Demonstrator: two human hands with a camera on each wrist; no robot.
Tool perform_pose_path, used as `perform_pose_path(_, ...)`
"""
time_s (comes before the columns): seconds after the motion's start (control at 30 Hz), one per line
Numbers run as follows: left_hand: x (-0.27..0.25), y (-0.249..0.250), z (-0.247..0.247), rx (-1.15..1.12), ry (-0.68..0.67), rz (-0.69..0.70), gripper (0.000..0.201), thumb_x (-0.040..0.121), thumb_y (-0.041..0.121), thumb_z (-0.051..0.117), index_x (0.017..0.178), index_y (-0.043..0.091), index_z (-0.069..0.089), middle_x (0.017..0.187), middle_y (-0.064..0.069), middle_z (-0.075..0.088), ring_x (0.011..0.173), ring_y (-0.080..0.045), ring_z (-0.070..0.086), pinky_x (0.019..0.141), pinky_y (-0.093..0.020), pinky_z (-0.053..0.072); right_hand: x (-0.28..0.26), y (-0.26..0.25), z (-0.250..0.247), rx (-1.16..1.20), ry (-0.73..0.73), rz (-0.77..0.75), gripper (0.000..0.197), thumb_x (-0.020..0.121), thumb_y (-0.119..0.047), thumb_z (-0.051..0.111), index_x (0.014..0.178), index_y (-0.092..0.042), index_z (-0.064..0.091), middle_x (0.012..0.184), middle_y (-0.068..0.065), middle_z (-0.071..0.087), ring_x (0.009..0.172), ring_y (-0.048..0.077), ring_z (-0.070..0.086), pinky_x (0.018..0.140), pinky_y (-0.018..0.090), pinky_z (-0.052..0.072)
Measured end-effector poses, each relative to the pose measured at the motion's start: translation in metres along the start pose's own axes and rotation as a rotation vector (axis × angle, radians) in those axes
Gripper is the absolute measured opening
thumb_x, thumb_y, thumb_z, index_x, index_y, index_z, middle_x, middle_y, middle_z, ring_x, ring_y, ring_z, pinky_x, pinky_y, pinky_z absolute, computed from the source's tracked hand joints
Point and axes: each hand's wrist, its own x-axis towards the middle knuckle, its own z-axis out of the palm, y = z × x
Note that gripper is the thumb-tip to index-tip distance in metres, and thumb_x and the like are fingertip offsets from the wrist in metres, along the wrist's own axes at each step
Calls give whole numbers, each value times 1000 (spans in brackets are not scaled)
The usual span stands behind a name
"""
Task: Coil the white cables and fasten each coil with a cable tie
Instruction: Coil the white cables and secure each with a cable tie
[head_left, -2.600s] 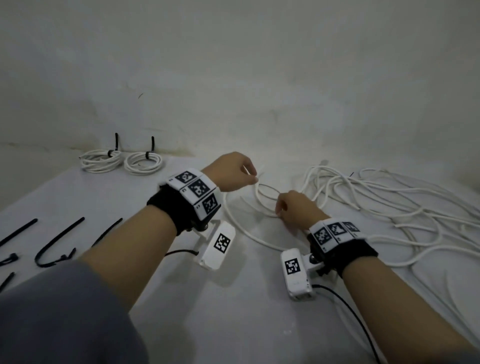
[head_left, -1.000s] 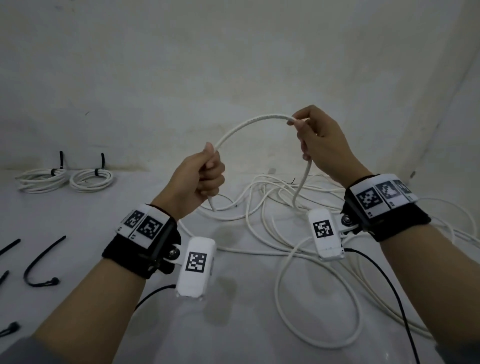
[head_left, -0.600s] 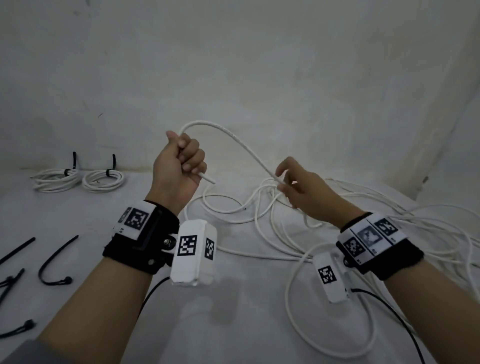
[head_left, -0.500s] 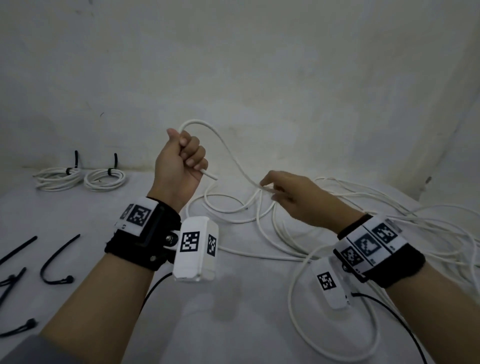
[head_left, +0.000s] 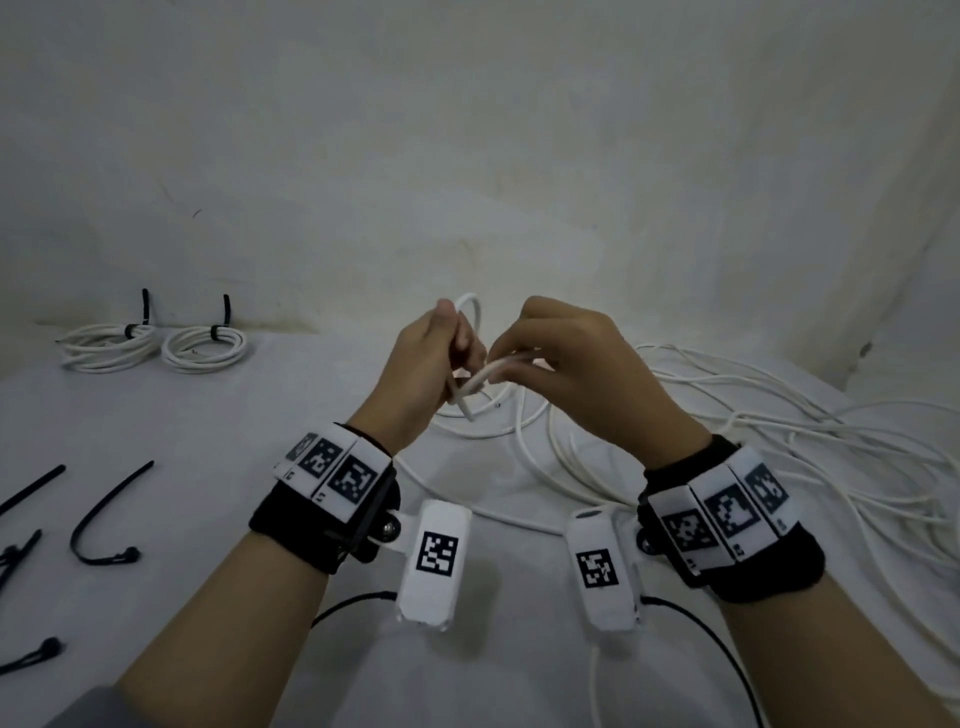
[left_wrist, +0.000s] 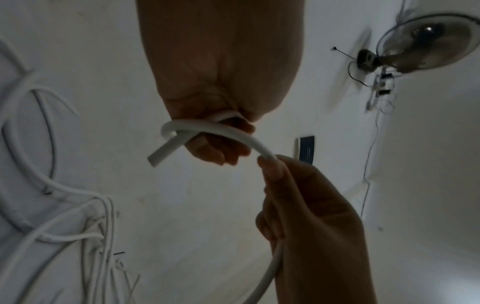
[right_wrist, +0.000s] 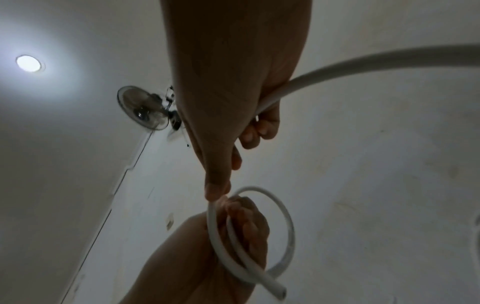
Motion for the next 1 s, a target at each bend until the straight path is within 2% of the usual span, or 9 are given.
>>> perform_pose_path(0.07,-5,-2,1,122,-15,4,48,104,35,22,69,10,43,49,0,53,44,-15,46,47,-22,40,-1,5,2,26,102,47,12,81,-25,71,80,-13,70,71,-5,53,62,2,46,58,18,35)
perform_pose_path(0.13,-8,-4,-1,197,-28,3,49,104,34,23,70,8,47,45,1,49,38,-11,38,41,-19,33,-1,11,3,47,208,82,11,82,-22,72,79,-12,70,70,-6,53,62,1,46,59,12,33)
perform_pose_path(0.3,-6,-6,-19,49,-115,-82,53,103,36,23,68,6,48,39,6,27,33,-5,20,37,-14,18,-1,35,9,135,368,197,9,84,-20,69,79,-12,69,70,-1,59,62,1,45,59,11,32)
perform_pose_path(0.47,-1,-5,-28,-78,-113,-125,48,99,43,24,66,13,41,43,10,26,34,-2,18,35,-13,16,13,60,20,132,365,256,11,88,-24,63,88,-17,72,70,-5,56,63,4,46,61,12,35)
perform_pose_path(0.57,4,0,-36,-98,-111,-118,42,94,46,32,65,16,36,45,10,25,36,-1,18,38,-15,13,22,71,22,143,340,262,19,90,-27,59,95,-15,72,73,-5,57,67,13,54,61,26,48)
perform_pose_path(0.67,9,5,-44,-104,-179,-155,38,82,51,37,63,19,35,44,11,25,36,-1,18,39,-17,10,26,79,22,186,305,299,18,93,-23,56,94,-12,70,77,7,61,66,16,59,60,17,47)
perform_pose_path(0.8,14,8,-49,-279,-212,-174,45,92,42,33,53,24,45,42,12,27,33,-1,14,35,-15,13,21,92,16,189,342,373,13,94,-24,57,83,-19,53,68,-9,56,63,6,58,62,15,45)
perform_pose_path(0.9,15,15,-59,-482,-184,-101,45,93,38,31,53,23,46,40,8,27,38,-7,8,33,-14,17,17,97,11,180,348,375,17,96,-24,54,81,-27,46,69,-8,55,63,-1,59,61,13,43)
perform_pose_path(1.0,15,21,-72,-646,-217,-16,43,94,36,33,56,22,49,42,7,30,38,-7,13,34,-15,22,13,99,9,168,318,371,8,96,-18,52,91,-17,46,69,-6,55,63,-3,56,60,7,38)
